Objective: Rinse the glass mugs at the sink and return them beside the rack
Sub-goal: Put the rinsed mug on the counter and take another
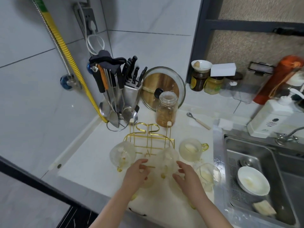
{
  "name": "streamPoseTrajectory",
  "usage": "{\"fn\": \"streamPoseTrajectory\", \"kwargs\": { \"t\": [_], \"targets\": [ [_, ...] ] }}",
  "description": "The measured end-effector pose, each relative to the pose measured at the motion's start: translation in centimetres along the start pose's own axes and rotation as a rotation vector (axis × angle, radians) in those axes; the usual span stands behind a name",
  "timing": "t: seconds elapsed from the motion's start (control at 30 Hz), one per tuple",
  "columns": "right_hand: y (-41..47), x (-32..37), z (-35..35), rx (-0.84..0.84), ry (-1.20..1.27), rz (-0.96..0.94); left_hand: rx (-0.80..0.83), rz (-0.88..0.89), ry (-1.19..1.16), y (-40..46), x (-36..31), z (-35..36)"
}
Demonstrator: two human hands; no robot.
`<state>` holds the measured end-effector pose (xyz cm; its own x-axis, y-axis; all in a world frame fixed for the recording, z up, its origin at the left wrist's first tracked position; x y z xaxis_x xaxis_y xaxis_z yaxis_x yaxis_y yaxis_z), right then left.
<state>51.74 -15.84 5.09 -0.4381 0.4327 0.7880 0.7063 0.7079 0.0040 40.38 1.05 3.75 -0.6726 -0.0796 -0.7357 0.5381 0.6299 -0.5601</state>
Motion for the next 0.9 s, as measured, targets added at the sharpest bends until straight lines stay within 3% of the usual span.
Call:
{"fn": "streamPoseTrajectory", "kwargs": {
  "t": [0.17,0.53,0.9],
  "targets": [
    [-1.6,0.8,1.4,-0.002,0.02,-0.048,-0.045,0.024,-0.036,-0.7,1.7,-2.1],
    [-3.4,1.1,8.8,0.234,0.0,0.068,-0.096,-0.011,0.039,-1.1,6.5,-4.1],
    [-2.7,0.8,11.2,0.245,0.078,0.205,0.238,-0.092,0.052,1.0,8.7,-1.4]
  ]
}}
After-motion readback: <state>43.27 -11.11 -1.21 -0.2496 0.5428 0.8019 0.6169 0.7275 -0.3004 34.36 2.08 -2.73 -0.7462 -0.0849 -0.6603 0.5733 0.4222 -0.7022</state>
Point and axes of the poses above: each hand's wrist, its own y-axis towards the middle knuckle, its own z-axis out of the palm, x = y × z, the point moved 6 cm from there along y, towards the middle knuckle, and after that the axes turned 14 degrees about -z, right-handed, at the moved point
